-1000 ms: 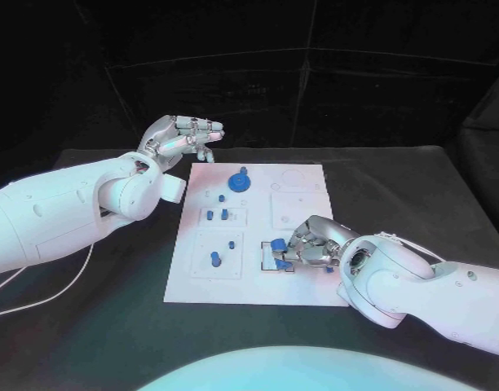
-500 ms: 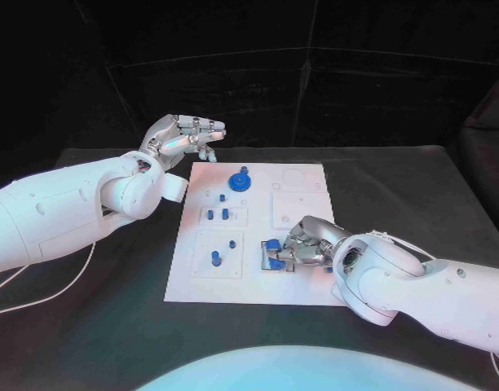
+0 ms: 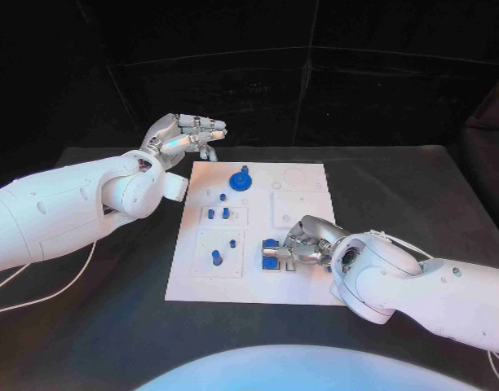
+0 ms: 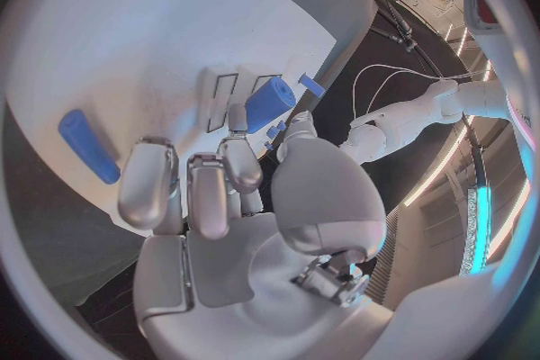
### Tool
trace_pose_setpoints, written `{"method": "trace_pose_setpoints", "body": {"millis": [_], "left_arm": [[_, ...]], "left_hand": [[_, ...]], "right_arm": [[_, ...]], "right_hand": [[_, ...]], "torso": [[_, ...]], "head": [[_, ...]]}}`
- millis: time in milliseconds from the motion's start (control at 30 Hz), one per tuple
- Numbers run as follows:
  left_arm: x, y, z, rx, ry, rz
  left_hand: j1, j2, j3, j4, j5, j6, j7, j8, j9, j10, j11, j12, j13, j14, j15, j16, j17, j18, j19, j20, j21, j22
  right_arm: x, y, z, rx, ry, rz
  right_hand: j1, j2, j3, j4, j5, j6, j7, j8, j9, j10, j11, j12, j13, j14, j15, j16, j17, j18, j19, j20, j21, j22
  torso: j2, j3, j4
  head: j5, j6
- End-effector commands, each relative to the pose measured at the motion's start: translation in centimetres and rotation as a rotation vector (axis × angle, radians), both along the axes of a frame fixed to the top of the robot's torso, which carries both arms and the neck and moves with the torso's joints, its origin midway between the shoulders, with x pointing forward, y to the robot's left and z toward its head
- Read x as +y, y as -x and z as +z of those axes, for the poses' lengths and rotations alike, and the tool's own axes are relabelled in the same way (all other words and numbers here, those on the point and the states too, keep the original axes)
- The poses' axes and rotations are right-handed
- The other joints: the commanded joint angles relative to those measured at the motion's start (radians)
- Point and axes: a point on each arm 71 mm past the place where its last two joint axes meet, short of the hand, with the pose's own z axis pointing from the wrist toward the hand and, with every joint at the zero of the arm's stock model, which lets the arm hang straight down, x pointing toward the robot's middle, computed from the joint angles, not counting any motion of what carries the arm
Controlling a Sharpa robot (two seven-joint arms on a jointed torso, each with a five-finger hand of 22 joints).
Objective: Assemble the parts on the task board
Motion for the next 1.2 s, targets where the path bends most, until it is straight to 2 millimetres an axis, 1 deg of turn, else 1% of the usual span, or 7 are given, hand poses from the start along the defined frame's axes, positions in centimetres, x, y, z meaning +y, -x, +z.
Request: {"method": "trace_pose_setpoints", "body": {"millis": [33,133,333,433,600,900,1200], "left_arm": [[-0.14,-0.01,0.14,-0.002,0.008,-0.010],[-0.12,-0.01,0.13,-0.002,0.008,-0.009],[-0.04,-0.03,0.12,-0.002,0.007,-0.008],[-0.01,-0.05,0.12,-0.002,0.007,-0.007],[-0.10,-0.07,0.10,-0.002,0.007,-0.009],[-0.13,-0.07,0.09,0.000,0.007,-0.010],[-0.02,-0.06,0.08,0.002,0.006,-0.009]], "left_hand": [[0.001,0.009,-0.004,0.000,0.006,-0.004,0.004,0.006,0.000,-0.004,-0.001,0.002,0.000,-0.007,0.000,-0.002,-0.001,0.007,-0.006,0.002,-0.004,-0.001],[0.001,0.009,-0.004,0.000,0.006,-0.004,0.004,0.006,0.000,-0.004,-0.001,0.002,0.000,-0.007,0.000,-0.002,-0.001,0.007,-0.006,0.002,-0.004,-0.001],[0.001,0.009,-0.004,0.000,0.006,-0.004,0.004,0.006,0.000,-0.004,-0.001,0.002,0.000,-0.007,0.000,-0.002,-0.001,0.007,-0.006,0.002,-0.004,-0.001],[0.001,0.009,-0.004,0.000,0.006,-0.004,0.004,0.006,0.000,-0.004,-0.001,0.002,0.000,-0.007,0.000,-0.002,-0.001,0.007,-0.006,0.002,-0.004,-0.001],[0.001,0.009,-0.004,0.000,0.006,-0.004,0.004,0.006,0.000,-0.004,-0.001,0.002,0.000,-0.007,0.000,-0.002,-0.001,0.007,-0.006,0.002,-0.004,-0.001],[0.001,0.009,-0.004,0.000,0.006,-0.004,0.004,0.006,0.000,-0.004,-0.001,0.002,0.000,-0.007,0.000,-0.002,-0.001,0.007,-0.006,0.002,-0.004,-0.001],[0.001,0.009,-0.004,0.000,0.006,-0.004,0.004,0.006,0.000,-0.004,-0.001,0.002,0.000,-0.007,0.000,-0.002,-0.001,0.007,-0.006,0.002,-0.004,-0.001]], "right_arm": [[0.08,0.03,0.18,-0.014,-0.001,0.006],[0.17,0.19,0.34,-0.022,-0.011,0.028],[0.42,0.73,0.74,-0.034,-0.032,0.090],[0.41,0.79,0.78,-0.037,-0.029,0.100],[0.14,0.49,0.58,-0.042,-0.003,0.091],[-0.20,-0.02,0.08,-0.029,0.033,0.066],[-0.10,0.22,0.05,-0.016,0.044,0.102]], "right_hand": [[-0.027,-0.031,0.037,0.001,-0.008,-0.006,0.001,-0.005,0.005,-0.008,0.002,-0.006,-0.001,0.049,-0.001,-0.005,-0.004,-0.016,-0.005,-0.003,-0.001,-0.002],[-0.023,-0.044,0.065,0.000,-0.004,-0.007,0.001,-0.006,0.010,-0.008,0.003,-0.010,-0.001,0.049,-0.001,-0.005,-0.004,-0.016,-0.005,-0.003,-0.001,-0.003],[0.112,-0.030,0.094,-0.029,0.024,-0.009,0.000,-0.007,0.023,-0.005,0.003,-0.009,0.008,0.051,-0.002,-0.004,0.004,-0.017,-0.003,-0.004,0.001,0.006],[0.147,-0.027,0.094,-0.045,0.033,-0.008,0.000,-0.006,0.027,-0.004,0.003,-0.009,0.010,0.052,-0.002,-0.003,0.008,-0.018,-0.002,-0.004,0.003,0.010],[0.192,-0.003,0.098,-0.068,0.047,-0.006,-0.001,-0.005,0.032,-0.004,0.002,-0.014,0.008,0.053,-0.003,-0.001,0.013,-0.018,-0.001,-0.004,0.004,0.013],[0.209,0.022,0.093,-0.078,0.077,-0.002,-0.002,-0.003,0.038,-0.002,0.001,-0.020,0.006,0.054,-0.004,0.000,0.018,-0.018,-0.001,-0.005,0.004,0.014],[0.225,0.011,0.076,-0.098,0.088,-0.003,-0.002,-0.003,0.042,0.000,0.001,-0.019,0.008,0.054,-0.004,0.002,0.022,-0.019,0.000,-0.005,0.005,0.017]], "torso": [[0.000,0.0003,-0.0013],[0.000,0.0009,-0.0012],[-0.001,0.0021,-0.0032],[-0.001,0.0010,-0.0029],[-0.001,0.0003,-0.0002],[0.000,0.0001,0.0005],[0.000,0.0004,-0.0022]], "head": [[0.000,0.000],[0.000,-0.001],[0.002,-0.002],[0.001,-0.001],[-0.004,0.002],[-0.001,0.003],[0.001,0.003]]}}
